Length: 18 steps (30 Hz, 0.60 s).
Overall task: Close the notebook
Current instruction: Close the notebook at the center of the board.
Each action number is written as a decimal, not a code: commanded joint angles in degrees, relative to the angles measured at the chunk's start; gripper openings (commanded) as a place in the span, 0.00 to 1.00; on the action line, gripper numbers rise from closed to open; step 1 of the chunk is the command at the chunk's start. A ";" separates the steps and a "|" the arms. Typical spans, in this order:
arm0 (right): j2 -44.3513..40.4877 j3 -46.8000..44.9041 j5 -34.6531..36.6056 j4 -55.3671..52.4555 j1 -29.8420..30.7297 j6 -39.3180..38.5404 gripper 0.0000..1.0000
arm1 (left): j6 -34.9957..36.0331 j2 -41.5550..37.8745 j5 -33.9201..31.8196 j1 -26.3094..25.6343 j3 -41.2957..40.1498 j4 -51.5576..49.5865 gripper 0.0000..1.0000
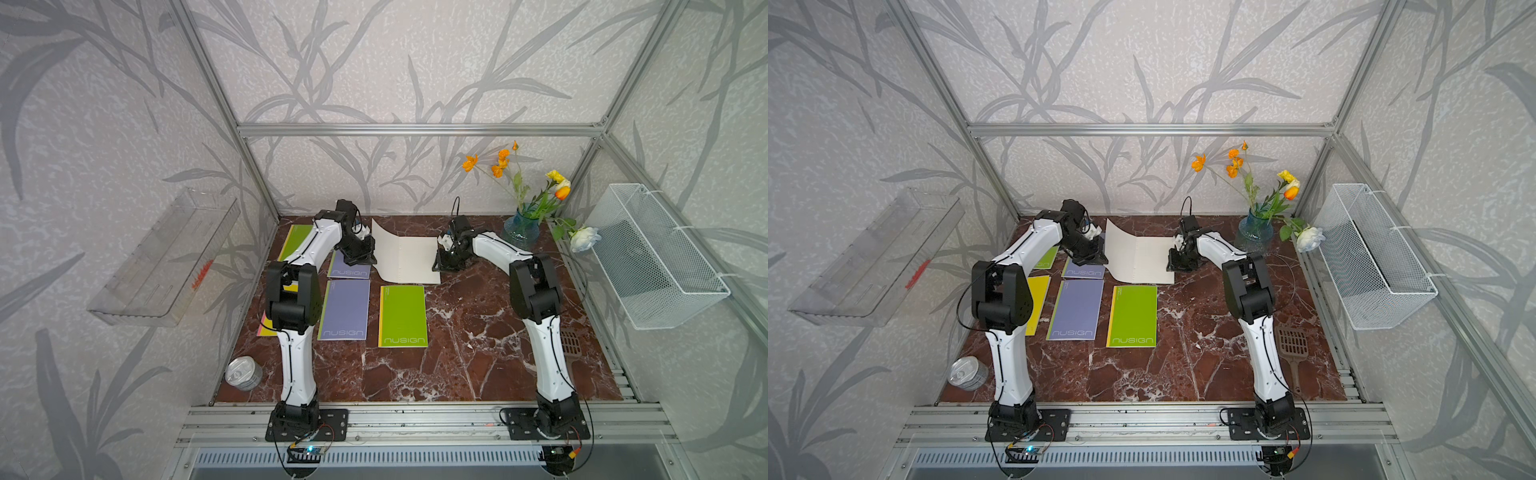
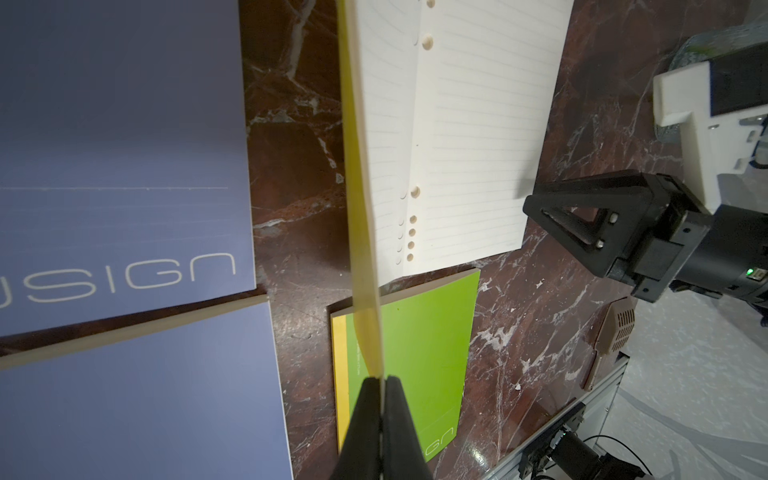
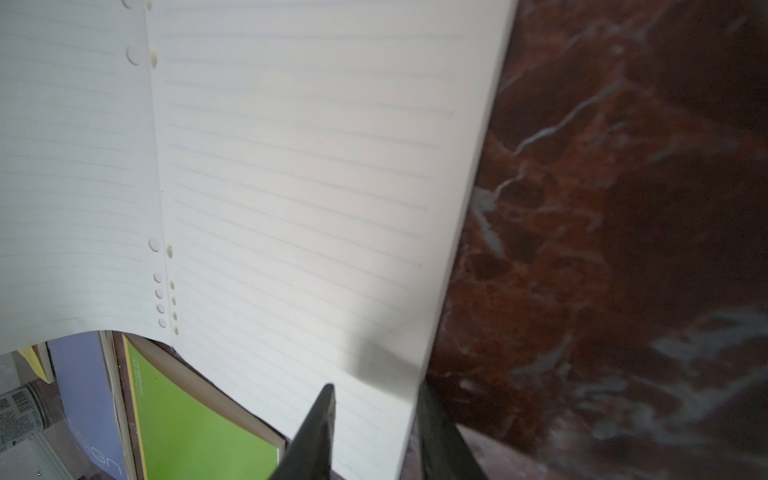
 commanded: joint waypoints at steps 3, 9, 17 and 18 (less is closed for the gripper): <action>0.34 -3.15 -0.87 -2.00 1.94 0.75 0.34 | -0.43 -2.85 4.62 -1.76 0.86 0.10 0.04; -0.42 -4.54 -1.34 -0.74 2.04 1.12 0.34 | -0.63 -3.02 4.69 -4.28 1.19 0.06 0.05; -0.55 -5.19 -1.76 -0.11 2.20 1.19 0.34 | -1.86 -2.31 5.86 -7.14 3.35 0.67 0.08; -0.55 -5.26 -1.85 -0.08 2.16 1.22 0.34 | -2.02 -2.15 6.08 -7.39 3.58 0.76 0.08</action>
